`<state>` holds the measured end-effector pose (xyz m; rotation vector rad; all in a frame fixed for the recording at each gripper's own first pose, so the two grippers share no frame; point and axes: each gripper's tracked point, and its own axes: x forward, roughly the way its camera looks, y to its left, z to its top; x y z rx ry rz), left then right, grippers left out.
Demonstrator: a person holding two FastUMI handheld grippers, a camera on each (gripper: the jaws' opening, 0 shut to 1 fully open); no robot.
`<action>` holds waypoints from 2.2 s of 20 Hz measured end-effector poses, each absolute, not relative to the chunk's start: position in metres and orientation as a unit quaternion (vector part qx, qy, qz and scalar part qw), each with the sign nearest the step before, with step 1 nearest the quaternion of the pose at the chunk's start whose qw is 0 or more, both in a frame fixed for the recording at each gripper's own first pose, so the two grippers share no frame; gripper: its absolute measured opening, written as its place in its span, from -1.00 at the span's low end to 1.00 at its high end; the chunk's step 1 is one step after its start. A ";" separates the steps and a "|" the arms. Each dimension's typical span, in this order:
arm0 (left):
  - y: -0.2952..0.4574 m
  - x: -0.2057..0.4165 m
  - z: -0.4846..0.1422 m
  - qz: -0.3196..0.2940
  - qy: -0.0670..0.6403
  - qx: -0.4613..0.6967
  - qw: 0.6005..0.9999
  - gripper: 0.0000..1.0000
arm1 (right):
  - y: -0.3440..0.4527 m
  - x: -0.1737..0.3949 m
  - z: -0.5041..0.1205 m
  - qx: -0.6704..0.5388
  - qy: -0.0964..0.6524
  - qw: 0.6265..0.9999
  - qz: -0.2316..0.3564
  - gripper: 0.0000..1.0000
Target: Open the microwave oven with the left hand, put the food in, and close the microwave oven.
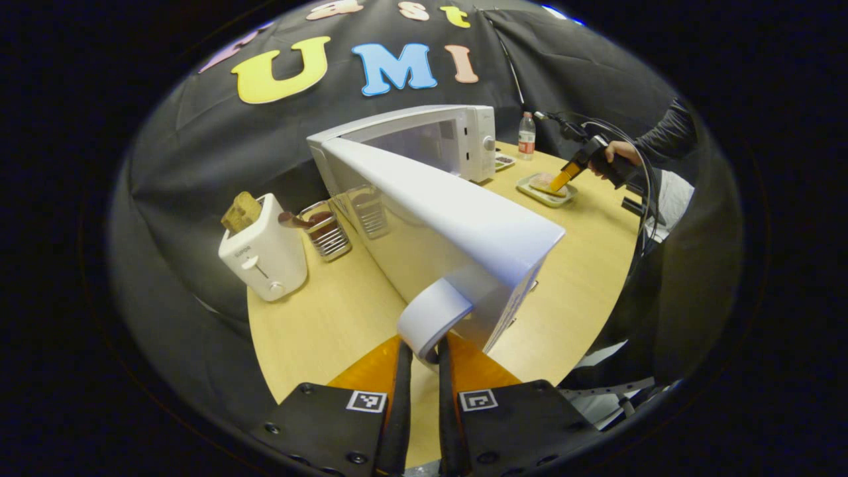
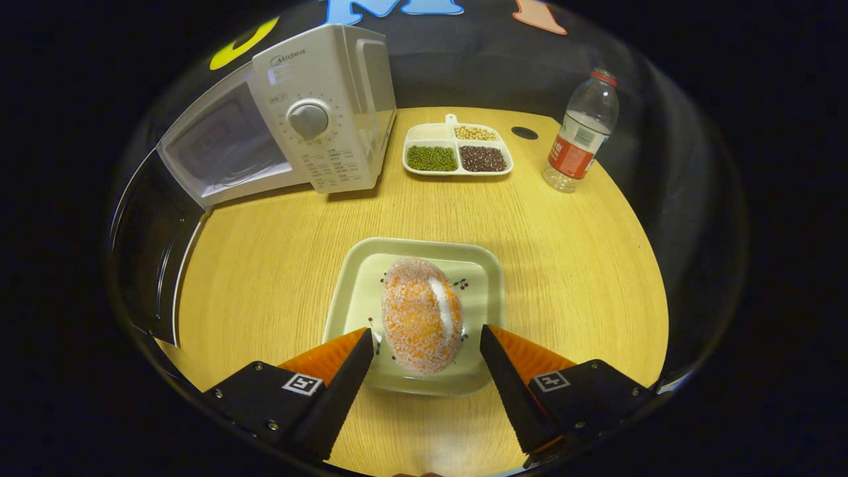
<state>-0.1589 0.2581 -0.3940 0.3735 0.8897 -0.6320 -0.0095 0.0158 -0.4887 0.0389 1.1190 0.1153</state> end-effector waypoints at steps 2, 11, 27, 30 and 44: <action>0.268 -0.156 -0.388 -0.286 0.412 0.200 0.842 -0.41 | 0.012 -0.004 -0.494 0.015 0.533 0.844 0.047 0.99; 0.271 -0.172 -0.387 -0.262 0.405 0.187 0.856 0.96 | 0.010 0.000 -0.477 -0.027 0.523 0.851 0.041 0.12; 0.129 -0.173 -0.189 -0.084 0.180 0.098 0.975 1.00 | 0.070 -0.026 -0.364 -0.252 0.338 0.890 0.176 0.13; 0.089 -0.168 -0.167 -0.096 0.159 0.076 0.980 0.95 | 0.081 -0.016 -0.340 -0.326 0.272 0.887 0.183 0.13; 0.110 -0.190 -0.084 0.031 0.098 0.057 0.993 1.00 | 0.191 0.083 -0.304 -0.512 0.058 0.826 0.227 0.13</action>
